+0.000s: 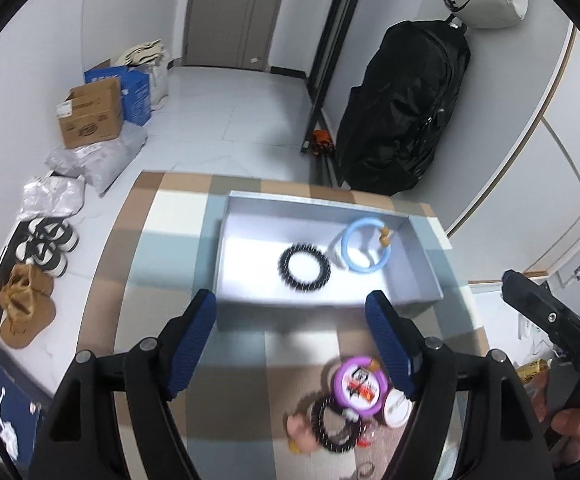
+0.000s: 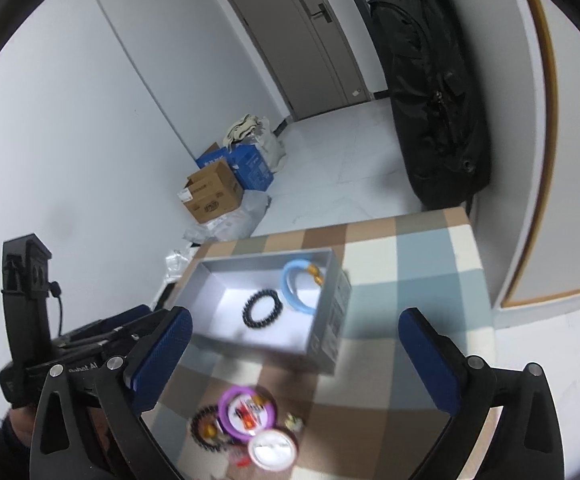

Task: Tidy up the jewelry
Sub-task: 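Open the right tool to drop the bangle while the left tool drops the bracelet into the box, then withdraw both tools and move the left tool to the small red charm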

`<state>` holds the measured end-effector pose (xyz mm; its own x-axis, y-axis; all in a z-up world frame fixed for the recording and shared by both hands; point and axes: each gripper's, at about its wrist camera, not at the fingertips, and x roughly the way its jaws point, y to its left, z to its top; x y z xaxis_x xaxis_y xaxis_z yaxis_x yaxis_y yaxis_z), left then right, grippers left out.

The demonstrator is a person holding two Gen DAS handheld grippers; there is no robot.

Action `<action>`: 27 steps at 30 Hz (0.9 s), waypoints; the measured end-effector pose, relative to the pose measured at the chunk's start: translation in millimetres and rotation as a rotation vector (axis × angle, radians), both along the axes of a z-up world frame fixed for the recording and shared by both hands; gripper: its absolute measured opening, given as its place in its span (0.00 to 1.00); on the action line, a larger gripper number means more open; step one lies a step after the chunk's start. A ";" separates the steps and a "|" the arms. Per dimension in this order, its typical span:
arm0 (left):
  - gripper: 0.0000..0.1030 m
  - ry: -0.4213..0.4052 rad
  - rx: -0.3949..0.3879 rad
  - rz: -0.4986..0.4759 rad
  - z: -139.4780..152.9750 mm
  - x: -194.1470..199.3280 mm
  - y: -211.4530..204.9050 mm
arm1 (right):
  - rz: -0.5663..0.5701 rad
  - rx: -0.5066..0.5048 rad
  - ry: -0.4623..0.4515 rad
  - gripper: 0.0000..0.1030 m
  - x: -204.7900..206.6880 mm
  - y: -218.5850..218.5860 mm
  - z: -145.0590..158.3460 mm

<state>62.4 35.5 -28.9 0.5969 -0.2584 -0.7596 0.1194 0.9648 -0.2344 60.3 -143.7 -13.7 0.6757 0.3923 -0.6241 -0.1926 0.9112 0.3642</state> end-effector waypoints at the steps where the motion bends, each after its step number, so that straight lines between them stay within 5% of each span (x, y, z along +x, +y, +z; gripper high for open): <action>1: 0.71 0.004 0.005 0.002 -0.8 -2.2 -0.6 | 0.000 -0.009 0.000 1.00 -4.0 0.7 -0.6; 8: 0.71 -0.018 0.047 -0.012 1.0 -28.7 -4.3 | 0.001 -0.049 0.003 1.00 -29.7 1.6 -6.7; 15: 0.71 0.020 -0.028 -0.025 -12.4 -49.5 1.3 | 0.021 0.008 -0.013 1.00 -54.7 -1.8 -6.8; 27: 0.71 0.084 -0.018 -0.170 -28.8 -83.2 -23.9 | 0.017 -0.030 -0.002 1.00 -77.5 -3.1 -9.2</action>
